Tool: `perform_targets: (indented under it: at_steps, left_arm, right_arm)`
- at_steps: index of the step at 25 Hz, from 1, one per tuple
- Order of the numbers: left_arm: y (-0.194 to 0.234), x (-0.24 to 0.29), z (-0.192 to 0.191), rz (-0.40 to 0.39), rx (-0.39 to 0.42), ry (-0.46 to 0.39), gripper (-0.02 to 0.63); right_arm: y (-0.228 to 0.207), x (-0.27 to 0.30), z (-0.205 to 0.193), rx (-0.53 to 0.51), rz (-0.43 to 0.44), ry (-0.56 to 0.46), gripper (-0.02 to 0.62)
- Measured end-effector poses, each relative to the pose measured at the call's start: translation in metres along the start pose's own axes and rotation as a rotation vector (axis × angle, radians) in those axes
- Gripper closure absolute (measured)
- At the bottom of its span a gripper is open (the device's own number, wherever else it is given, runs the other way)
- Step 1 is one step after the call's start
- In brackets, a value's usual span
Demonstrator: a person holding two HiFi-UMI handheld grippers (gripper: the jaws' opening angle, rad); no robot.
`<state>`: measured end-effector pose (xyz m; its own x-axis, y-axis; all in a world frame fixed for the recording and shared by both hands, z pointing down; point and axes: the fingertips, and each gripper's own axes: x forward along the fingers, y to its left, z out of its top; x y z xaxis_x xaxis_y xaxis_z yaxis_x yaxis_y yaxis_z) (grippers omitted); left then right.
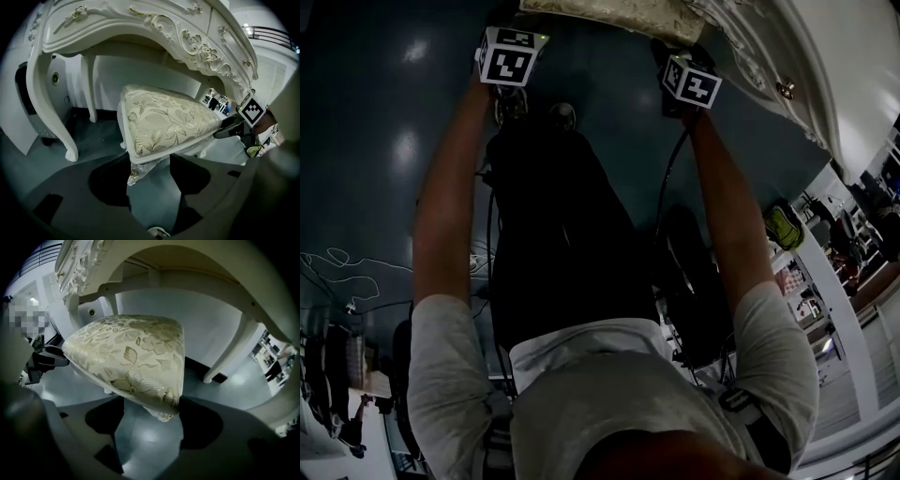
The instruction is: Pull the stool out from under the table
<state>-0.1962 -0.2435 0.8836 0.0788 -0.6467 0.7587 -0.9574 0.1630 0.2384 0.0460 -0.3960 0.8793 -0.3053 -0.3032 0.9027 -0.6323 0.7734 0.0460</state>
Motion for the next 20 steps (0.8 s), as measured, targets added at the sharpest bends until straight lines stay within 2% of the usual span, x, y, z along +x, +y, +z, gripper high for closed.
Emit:
perform_targets:
  at_steps: [8,14,20]
  left_arm:
    - [0.01,-0.027,-0.036,0.023,-0.023,0.058,0.353]
    - [0.017,-0.047,-0.058,0.027,-0.02,0.111,0.351]
    - [0.022,-0.062,-0.074,0.017,-0.013,0.155,0.351]
  right_arm:
    - [0.035,-0.01,-0.022,-0.009,0.042,0.046,0.233]
    - [0.06,-0.018,-0.043,0.021,0.061,0.084,0.233]
    - [0.081,-0.029,-0.057,0.038,0.056,0.107,0.233]
